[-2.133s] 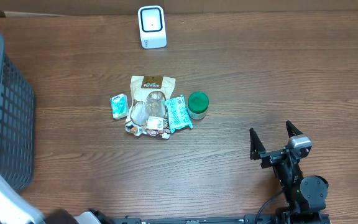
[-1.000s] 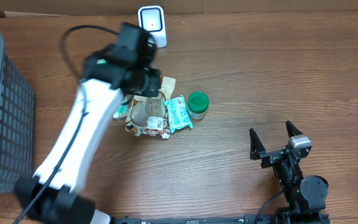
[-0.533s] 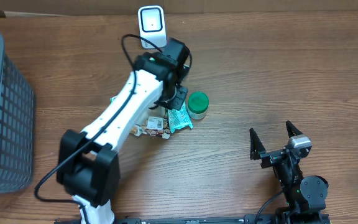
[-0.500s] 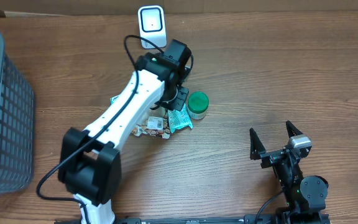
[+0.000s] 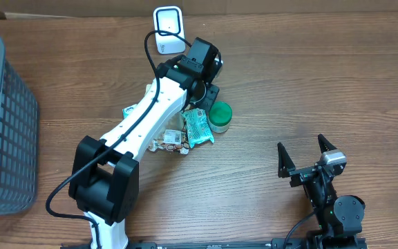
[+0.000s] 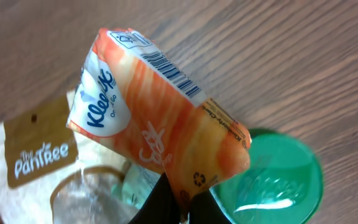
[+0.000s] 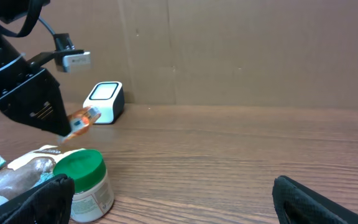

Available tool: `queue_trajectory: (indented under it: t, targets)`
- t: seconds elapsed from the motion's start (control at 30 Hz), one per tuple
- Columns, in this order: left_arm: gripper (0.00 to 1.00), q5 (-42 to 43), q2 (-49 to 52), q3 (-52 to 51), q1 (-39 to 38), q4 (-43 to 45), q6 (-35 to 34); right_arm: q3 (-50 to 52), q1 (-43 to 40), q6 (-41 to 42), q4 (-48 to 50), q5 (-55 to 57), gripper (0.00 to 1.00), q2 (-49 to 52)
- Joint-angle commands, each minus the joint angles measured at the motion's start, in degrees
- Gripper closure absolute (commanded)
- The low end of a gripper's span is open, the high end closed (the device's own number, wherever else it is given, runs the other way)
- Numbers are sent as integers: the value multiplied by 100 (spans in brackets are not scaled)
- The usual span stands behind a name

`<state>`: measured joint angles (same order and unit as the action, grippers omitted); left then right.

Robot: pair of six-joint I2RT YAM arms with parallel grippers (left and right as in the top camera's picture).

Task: Scan the item barcode
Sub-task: 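Carry the orange tissue pack forward and drop it behind the jar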

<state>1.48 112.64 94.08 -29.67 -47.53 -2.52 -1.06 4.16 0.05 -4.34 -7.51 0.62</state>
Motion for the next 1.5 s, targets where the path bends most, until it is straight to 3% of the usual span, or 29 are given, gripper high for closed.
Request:
queue_trajectory:
  t: [0.0, 0.5, 1.03, 1.1, 1.23, 1.33, 1.47]
  targets:
    - [96, 83, 50, 17, -74, 155, 144, 61, 33, 28, 20, -20, 0, -46]
    - [96, -249, 52, -50, -74, 894, 87, 61, 33, 28, 20, -20, 0, -46]
    - [94, -254, 52, -1091, -74, 1998, 131, 61, 33, 28, 20, -20, 0, -46]
    - [86, -251, 52, -1093, -74, 2004, 131, 61, 33, 28, 20, -20, 0, -46]
    - [48, -251, 52, -1093, -74, 1998, 129, 61, 33, 28, 20, -20, 0, -46]
    - [37, -251, 52, -1093, -74, 1996, 129, 61, 33, 28, 20, -20, 0, -46]
    - [35, -251, 35, -1073, -74, 1965, 129, 61, 33, 28, 20, -20, 0, -46]
